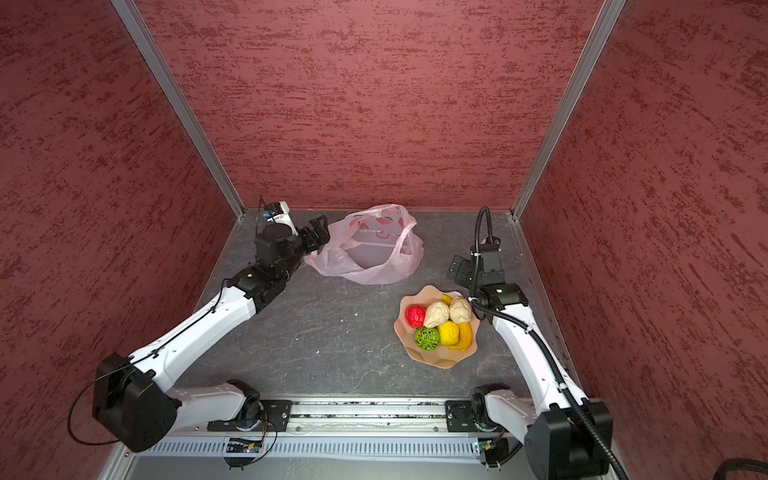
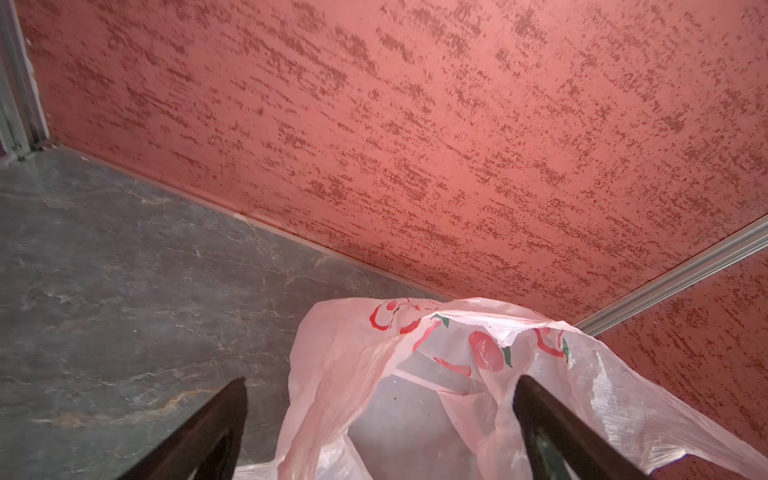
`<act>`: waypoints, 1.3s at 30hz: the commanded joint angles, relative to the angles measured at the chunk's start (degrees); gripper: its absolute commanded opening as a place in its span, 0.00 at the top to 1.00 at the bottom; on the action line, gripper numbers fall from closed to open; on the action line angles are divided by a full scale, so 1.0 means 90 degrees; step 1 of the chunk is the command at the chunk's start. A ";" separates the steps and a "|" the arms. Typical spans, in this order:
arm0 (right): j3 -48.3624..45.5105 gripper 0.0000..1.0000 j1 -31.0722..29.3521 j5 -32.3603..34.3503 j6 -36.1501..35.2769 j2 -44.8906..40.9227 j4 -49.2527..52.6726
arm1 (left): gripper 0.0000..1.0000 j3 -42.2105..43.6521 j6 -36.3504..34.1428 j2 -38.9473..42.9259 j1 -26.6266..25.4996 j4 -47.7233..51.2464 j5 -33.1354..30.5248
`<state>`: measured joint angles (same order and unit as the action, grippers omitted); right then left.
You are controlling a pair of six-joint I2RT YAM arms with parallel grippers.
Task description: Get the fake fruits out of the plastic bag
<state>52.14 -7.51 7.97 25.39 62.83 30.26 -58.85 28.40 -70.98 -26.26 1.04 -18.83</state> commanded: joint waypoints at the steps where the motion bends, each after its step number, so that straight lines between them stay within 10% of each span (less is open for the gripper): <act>1: 0.0183 0.01 0.0124 0.0062 -0.0229 -0.0075 -0.0519 | 0.01 -0.0148 -0.0479 0.0469 0.0145 0.0642 -0.0230; 17: -0.0203 0.01 0.1336 0.0270 -0.0692 -0.0067 -0.1987 | 0.00 0.0560 -0.0346 0.1454 0.2372 0.2389 -0.0104; 39: -0.2236 0.01 0.1731 0.0571 -0.1302 0.0718 -0.5257 | 0.01 0.2473 -0.2153 -0.0144 0.2882 -0.1257 -0.0391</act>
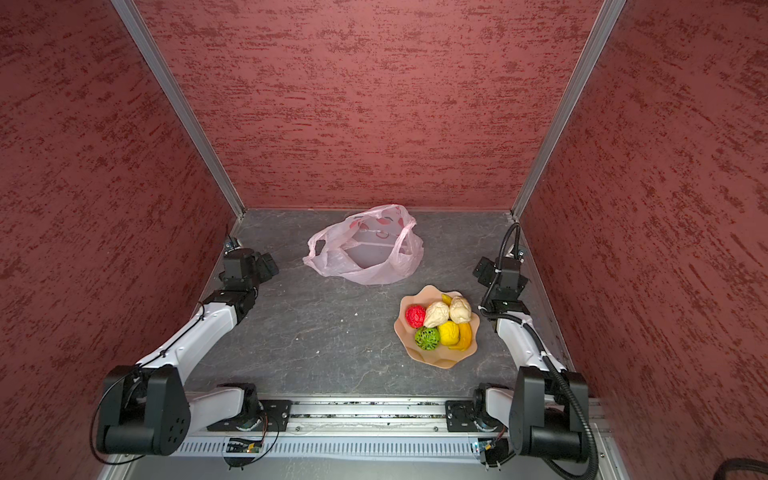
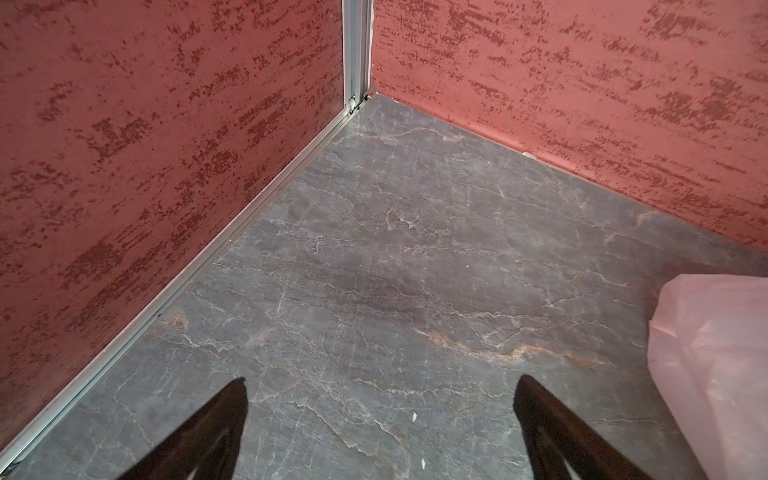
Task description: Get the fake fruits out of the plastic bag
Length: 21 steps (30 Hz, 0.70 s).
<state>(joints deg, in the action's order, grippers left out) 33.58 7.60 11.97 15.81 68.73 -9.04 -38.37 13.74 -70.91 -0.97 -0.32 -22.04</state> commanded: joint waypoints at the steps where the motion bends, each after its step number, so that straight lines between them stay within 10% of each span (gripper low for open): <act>1: -0.0236 0.01 0.0050 0.0108 -0.0234 0.0109 -0.1002 | 0.00 0.0279 -0.0611 -0.0275 0.0089 -0.1318 0.0020; 21: -0.0714 0.01 0.0055 0.0177 -0.0273 0.0836 -0.2567 | 0.01 0.1463 -0.1016 -0.1426 0.0285 -0.4518 0.1231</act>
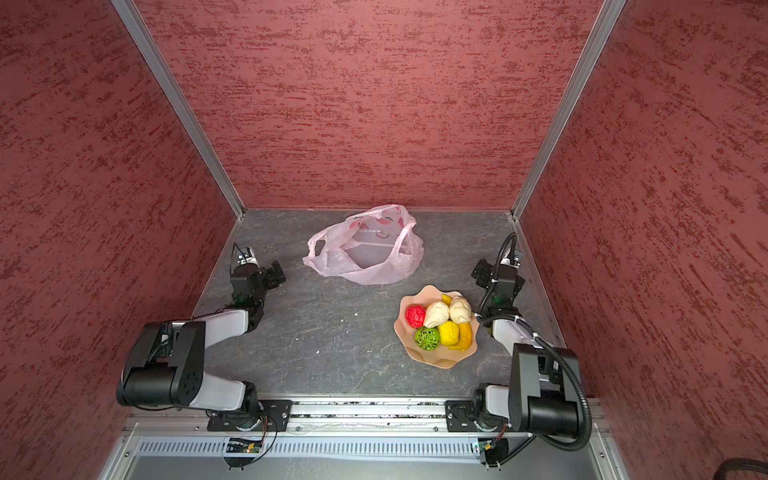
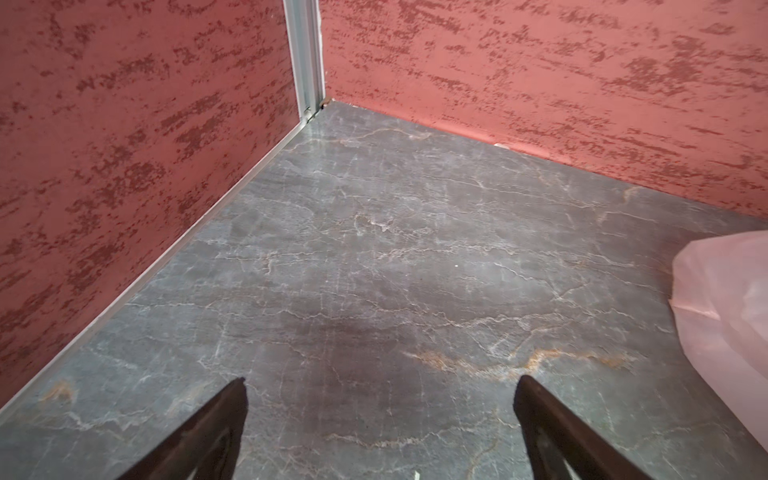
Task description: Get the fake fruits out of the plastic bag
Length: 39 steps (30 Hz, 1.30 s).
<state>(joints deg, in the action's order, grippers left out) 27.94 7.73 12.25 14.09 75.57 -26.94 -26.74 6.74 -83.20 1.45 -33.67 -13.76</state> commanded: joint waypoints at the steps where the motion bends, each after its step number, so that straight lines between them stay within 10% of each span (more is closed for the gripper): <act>1: -0.0128 0.01 0.0041 0.0105 -0.0099 0.0101 -0.0676 | 0.00 0.0197 -0.0260 -0.0057 0.0014 -0.0833 0.0351; 16: -0.0649 0.01 0.0042 -0.0339 -0.0364 0.0749 -0.2414 | 0.00 0.0749 -0.0653 -0.0594 -0.0029 -0.2437 0.1070; 39: -0.0880 0.01 0.0041 -0.2042 -0.1002 0.0951 -0.3194 | 0.00 0.0628 -0.0669 -0.0532 -0.0079 -0.2097 0.1089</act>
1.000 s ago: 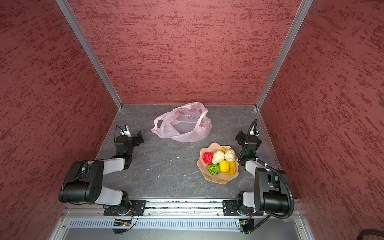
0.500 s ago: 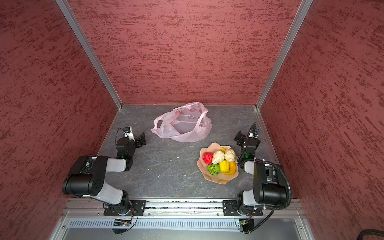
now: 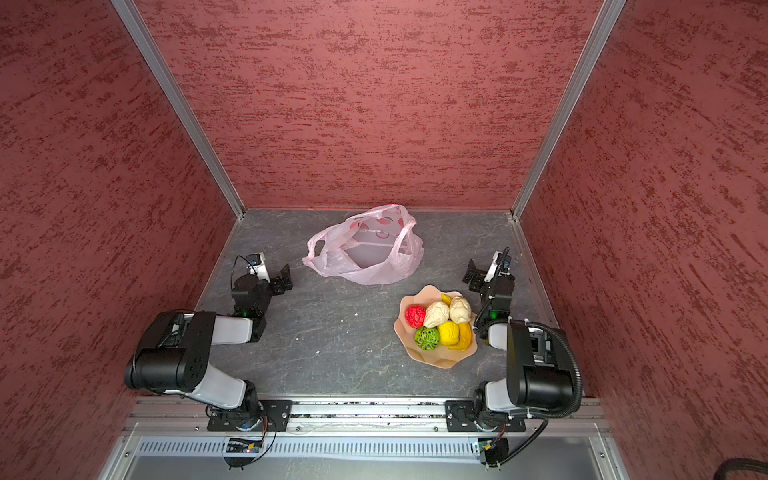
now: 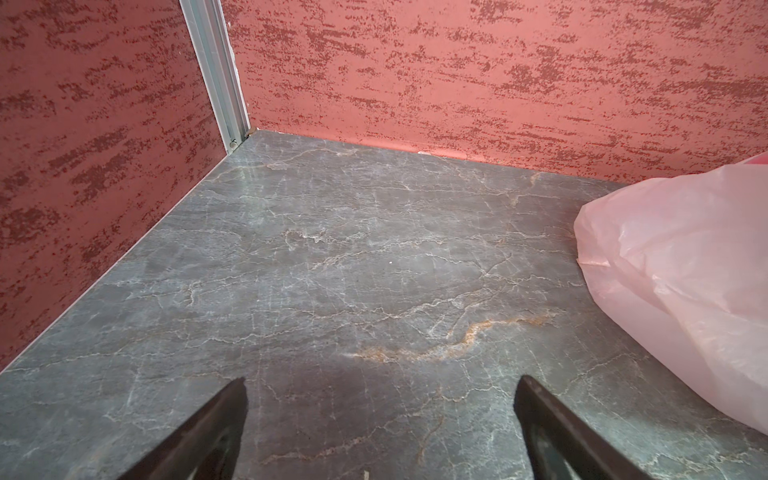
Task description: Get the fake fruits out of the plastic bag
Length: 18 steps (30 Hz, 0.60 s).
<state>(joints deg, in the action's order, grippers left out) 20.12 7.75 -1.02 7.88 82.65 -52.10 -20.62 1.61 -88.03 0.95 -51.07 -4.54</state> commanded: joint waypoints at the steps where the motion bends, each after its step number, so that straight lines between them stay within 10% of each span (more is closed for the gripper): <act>1: 0.0000 0.01 0.0038 -0.0625 -0.0337 0.0219 -0.0390 | 0.01 -0.0051 -0.0100 0.0006 -0.0025 -0.0158 0.0064; 18: -0.0084 0.01 0.0041 -0.1016 -0.0495 0.0308 -0.0626 | 0.00 -0.0048 -0.0098 0.0006 -0.0020 -0.0165 0.0064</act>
<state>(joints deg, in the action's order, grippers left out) 19.86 7.75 -8.43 5.30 84.99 -54.78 -20.62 1.61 -88.03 0.95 -51.09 -4.51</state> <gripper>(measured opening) 0.989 0.994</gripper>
